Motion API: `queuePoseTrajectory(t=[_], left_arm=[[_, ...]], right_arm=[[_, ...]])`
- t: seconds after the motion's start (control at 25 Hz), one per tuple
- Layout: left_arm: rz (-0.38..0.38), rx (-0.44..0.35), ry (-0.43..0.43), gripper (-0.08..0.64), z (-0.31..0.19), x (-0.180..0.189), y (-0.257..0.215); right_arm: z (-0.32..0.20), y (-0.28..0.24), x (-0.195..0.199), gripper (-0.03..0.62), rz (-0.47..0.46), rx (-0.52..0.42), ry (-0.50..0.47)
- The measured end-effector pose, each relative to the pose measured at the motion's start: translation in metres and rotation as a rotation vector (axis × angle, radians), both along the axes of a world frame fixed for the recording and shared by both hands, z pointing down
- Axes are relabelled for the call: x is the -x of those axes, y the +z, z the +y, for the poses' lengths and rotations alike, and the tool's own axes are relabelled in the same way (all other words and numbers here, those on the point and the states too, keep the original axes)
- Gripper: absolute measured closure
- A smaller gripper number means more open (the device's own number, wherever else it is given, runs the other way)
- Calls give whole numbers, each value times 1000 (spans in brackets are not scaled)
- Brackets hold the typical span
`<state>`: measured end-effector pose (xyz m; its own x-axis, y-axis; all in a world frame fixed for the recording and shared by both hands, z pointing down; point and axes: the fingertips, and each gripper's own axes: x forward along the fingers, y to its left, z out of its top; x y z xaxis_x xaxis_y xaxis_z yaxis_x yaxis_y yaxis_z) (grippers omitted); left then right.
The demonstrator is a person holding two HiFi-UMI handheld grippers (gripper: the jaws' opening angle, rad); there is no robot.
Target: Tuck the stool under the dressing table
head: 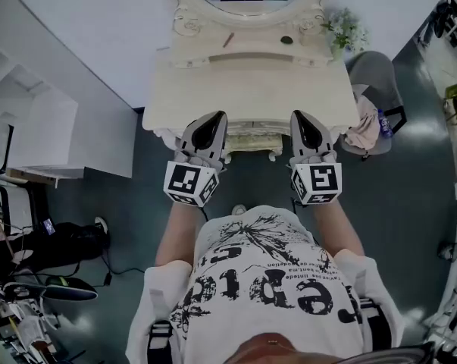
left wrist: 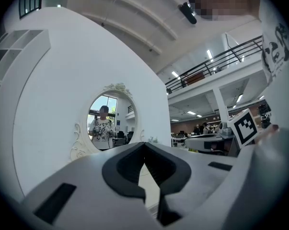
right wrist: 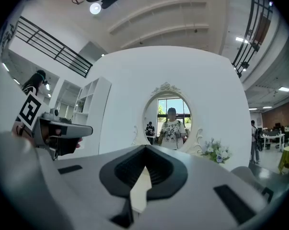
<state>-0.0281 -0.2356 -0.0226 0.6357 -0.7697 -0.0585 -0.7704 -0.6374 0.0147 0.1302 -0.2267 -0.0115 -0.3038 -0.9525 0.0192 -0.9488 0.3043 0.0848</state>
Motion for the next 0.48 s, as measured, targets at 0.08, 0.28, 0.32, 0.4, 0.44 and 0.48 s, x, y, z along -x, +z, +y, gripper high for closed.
queuePoseTrajectory(t=[0.08, 0.28, 0.32, 0.4, 0.44, 0.48], left_arm=[[4, -2, -5, 540, 0, 2, -1], [7, -1, -6, 540, 1, 1, 0], [3, 0, -7, 540, 1, 0, 0], [-6, 5, -11, 540, 1, -1, 1], [-11, 6, -14, 540, 0, -1, 1], [-13, 6, -15, 540, 0, -1, 1]], right_arm=[[0, 1, 1, 575, -17, 9, 3], [0, 5, 3, 575, -23, 22, -10], [0, 5, 4, 575, -16, 22, -13], [0, 5, 5, 575, -3, 20, -14], [0, 5, 6, 575, 1, 18, -12], [0, 5, 6, 575, 2, 17, -9]])
